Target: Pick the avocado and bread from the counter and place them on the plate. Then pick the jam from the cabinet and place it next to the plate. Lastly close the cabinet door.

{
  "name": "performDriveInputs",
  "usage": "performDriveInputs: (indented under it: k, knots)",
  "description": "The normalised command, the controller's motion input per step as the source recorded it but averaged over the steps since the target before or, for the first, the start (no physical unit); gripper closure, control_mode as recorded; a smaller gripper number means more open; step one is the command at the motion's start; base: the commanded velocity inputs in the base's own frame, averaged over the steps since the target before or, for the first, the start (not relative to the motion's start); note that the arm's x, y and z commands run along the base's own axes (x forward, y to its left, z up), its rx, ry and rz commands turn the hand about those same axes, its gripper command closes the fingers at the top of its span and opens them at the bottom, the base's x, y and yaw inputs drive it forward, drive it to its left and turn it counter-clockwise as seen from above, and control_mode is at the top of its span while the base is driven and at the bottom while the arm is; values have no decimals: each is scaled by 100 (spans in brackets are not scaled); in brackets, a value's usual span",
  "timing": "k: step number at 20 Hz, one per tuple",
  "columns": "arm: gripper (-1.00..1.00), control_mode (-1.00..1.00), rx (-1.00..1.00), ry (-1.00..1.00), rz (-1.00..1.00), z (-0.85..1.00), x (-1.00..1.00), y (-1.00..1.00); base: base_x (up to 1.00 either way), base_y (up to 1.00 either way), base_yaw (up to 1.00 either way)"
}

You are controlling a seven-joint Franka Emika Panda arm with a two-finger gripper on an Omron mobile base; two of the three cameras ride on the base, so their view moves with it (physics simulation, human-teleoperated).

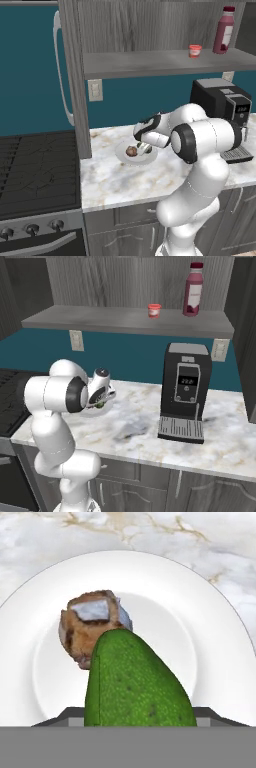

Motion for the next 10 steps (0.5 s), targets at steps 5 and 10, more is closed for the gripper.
performDriveInputs:
  k: [5, 10]
  knots:
    - [100, -100, 0, 7, 0, -17, 15, 10, 0, 0, 0]
    - [100, -100, 0, 8, 0, -18, 15, 9, 0, 0, 0]
